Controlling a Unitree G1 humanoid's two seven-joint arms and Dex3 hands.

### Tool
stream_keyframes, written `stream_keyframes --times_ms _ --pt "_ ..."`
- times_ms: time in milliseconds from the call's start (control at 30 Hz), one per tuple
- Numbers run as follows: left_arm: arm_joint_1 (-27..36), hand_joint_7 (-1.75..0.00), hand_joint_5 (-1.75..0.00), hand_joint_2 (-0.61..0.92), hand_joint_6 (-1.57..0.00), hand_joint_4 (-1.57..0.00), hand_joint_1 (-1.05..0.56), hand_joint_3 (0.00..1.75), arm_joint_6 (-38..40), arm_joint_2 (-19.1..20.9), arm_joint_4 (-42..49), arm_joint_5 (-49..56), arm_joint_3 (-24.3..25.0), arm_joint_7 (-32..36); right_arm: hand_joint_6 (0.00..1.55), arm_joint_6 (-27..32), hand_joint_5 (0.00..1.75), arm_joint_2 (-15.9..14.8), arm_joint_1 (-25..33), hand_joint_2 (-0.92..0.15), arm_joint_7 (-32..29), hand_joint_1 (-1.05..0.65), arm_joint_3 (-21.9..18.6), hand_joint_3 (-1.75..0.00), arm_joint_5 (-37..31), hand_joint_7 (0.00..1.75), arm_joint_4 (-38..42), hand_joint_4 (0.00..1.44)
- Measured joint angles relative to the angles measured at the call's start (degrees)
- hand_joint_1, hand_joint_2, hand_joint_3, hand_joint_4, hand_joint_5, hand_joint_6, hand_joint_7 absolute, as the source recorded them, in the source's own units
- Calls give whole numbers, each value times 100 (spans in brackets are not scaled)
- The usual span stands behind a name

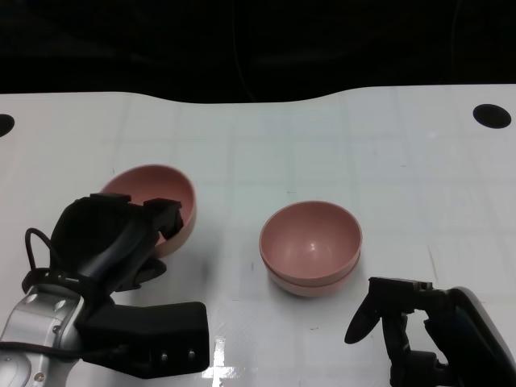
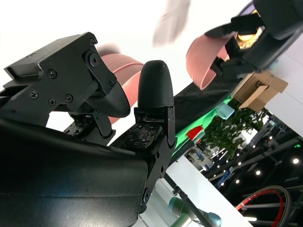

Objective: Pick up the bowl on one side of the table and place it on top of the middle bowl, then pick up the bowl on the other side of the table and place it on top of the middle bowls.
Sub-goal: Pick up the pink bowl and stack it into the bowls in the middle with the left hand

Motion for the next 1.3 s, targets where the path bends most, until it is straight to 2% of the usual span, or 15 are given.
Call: stream_keyframes --times_ms 100,233,300,367,400,500,633,933,1000,1200,1300 --pt "-4 -120 -175 72 -81 -77 -22 64 -203 -7 -101 -57 0 43 88 0 175 1 -15 -15 0 -2 18 -156 -5 127 3 90" --pt "-87 -131 -175 63 -78 -78 -20 66 -429 -41 -118 -67 -5 45 88 0 175 5 -26 -15 -7 -2 47 -156 -39 128 13 90" --pt "-196 -131 -175 63 -77 -78 -20 66 -524 -72 -118 -66 -8 49 88 3 175 15 -26 -14 -18 -2 62 -156 -102 128 16 90" --pt "-306 -115 -175 66 -82 -77 -21 61 -611 -112 -118 -135 -8 53 89 13 175 32 -24 -14 -32 -3 74 -157 -136 129 16 90" --pt "-358 -112 -175 67 -83 -76 -21 60 -660 -137 -118 -180 -8 53 89 20 175 40 -24 -14 -37 -3 74 -158 -154 129 15 90" --pt "-494 -114 -173 59 -84 -76 -21 83 -908 -174 -100 -313 -8 60 88 24 175 55 -21 -13 -41 -3 79 -160 -198 131 15 91" --pt "-662 -120 -173 55 -83 -78 -22 93 -1273 -262 101 -485 -40 134 88 24 175 66 -15 -13 -49 -3 83 -160 -215 132 15 91" --pt "-1005 -118 -173 60 -82 -77 -23 81 -1617 -568 579 -617 -249 141 87 8 174 60 -3 -11 -49 -3 87 -162 -217 132 50 91" --pt "-1112 -107 -167 64 -86 -78 -25 77 -1618 -641 615 -637 -289 95 87 7 174 57 -3 -11 -49 -3 89 -163 -217 132 57 92" --pt "-1209 -119 -164 66 -84 -79 -26 80 -1704 -828 801 -752 -449 3 87 6 174 43 1 -11 -48 -5 113 -162 -218 132 58 91" --pt "-1277 -120 -162 65 -83 -79 -27 81 -1735 -905 896 -800 -520 -51 87 6 174 41 11 -11 -48 -5 126 -162 -222 132 57 91"
